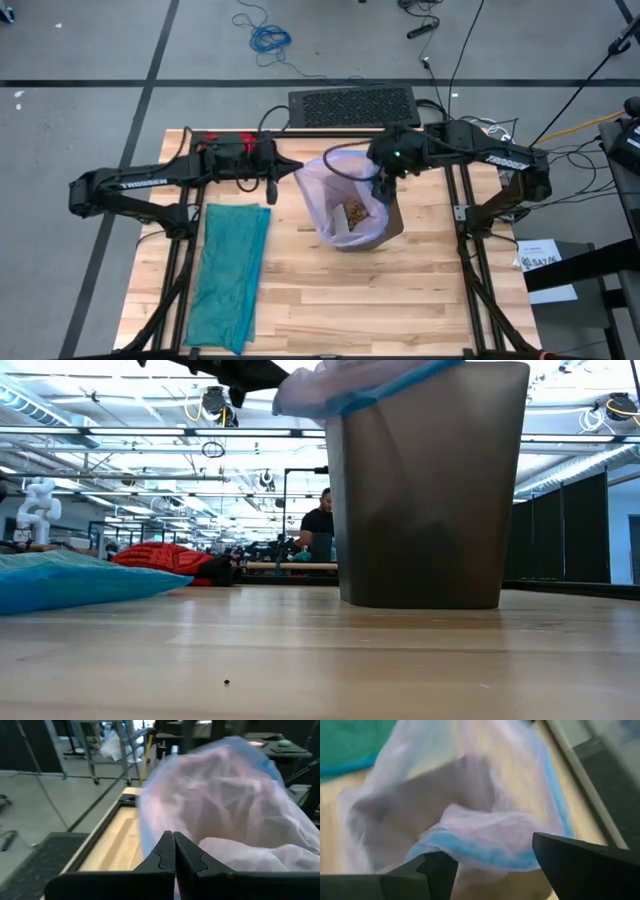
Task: Place trash/remove bag and relplace
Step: Remove the pink trash bag from the black trash bin
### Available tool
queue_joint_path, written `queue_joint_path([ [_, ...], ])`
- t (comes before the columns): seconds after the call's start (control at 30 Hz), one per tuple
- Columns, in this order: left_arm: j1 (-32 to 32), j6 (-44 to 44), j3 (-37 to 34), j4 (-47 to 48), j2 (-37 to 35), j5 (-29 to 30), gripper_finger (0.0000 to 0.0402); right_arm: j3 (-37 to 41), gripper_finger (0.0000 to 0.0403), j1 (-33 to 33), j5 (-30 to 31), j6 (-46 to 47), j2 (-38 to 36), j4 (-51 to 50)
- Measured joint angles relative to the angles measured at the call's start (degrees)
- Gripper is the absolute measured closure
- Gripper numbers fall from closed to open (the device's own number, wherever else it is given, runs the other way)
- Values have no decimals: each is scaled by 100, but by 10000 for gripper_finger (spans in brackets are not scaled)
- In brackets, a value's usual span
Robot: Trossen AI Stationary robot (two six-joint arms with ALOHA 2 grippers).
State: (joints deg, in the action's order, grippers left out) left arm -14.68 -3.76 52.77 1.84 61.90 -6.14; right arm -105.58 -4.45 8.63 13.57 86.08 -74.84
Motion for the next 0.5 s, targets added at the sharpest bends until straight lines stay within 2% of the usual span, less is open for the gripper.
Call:
queue_joint_path([
  [0.27,-67,-141,0,651,-546,491,402,0,160,355,66,368,-11,-332],
  [0.37,-67,-200,120,956,-614,692,402,0,160,459,314,327,-11,-309],
  [0.5,-69,-422,433,1505,-646,1018,402,0,160,494,966,312,-11,-478],
])
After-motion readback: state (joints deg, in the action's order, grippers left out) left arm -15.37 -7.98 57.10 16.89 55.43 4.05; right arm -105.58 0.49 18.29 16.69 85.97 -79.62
